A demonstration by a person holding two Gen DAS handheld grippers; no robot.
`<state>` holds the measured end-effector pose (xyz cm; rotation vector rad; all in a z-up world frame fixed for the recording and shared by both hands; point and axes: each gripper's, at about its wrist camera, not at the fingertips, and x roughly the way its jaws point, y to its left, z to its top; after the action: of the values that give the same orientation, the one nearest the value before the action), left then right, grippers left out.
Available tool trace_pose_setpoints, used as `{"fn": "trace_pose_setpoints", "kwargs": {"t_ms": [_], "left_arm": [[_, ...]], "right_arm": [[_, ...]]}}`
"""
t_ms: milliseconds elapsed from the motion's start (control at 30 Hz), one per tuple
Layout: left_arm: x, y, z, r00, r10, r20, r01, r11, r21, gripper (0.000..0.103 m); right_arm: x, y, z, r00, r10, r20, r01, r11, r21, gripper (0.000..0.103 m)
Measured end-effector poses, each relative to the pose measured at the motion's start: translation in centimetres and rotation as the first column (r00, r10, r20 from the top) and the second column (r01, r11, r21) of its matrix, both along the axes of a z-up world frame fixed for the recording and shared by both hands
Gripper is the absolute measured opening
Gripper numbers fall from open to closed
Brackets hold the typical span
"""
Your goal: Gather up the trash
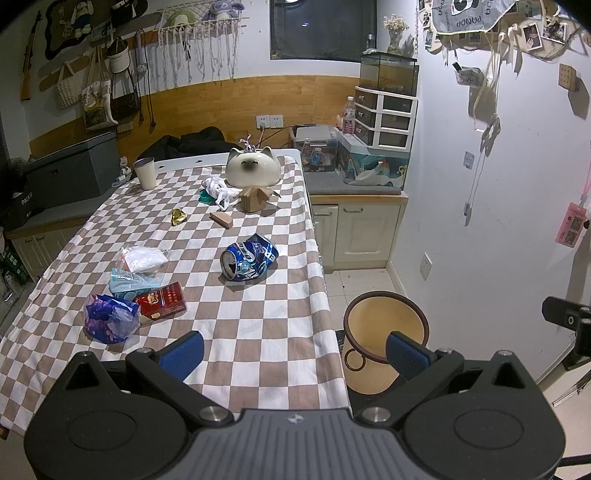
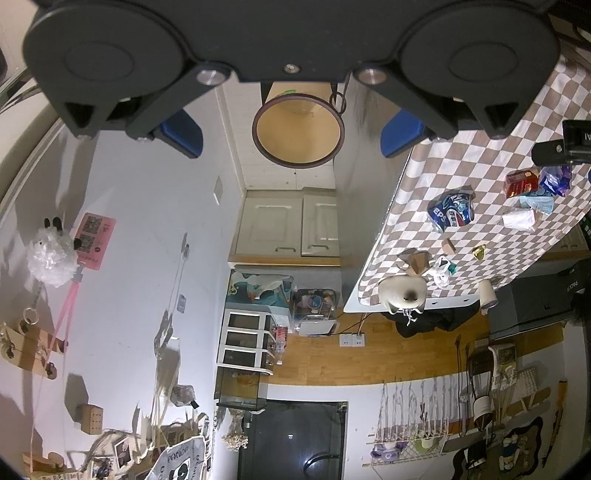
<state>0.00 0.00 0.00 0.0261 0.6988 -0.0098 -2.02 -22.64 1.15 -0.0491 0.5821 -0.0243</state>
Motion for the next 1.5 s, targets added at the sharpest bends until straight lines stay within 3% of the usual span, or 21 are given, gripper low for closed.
{"fn": "trace_pose_setpoints", "kwargs": {"t_ms": [1500], "left_arm": [[0.0, -0.7, 0.2, 1.000, 0.020, 0.014, -0.020, 1.000, 0.008, 0.103]], "right_arm": [[0.8, -1.5, -0.2, 1.000, 0.016, 0.003, -0.016, 1.000, 0.002, 0.103]]}}
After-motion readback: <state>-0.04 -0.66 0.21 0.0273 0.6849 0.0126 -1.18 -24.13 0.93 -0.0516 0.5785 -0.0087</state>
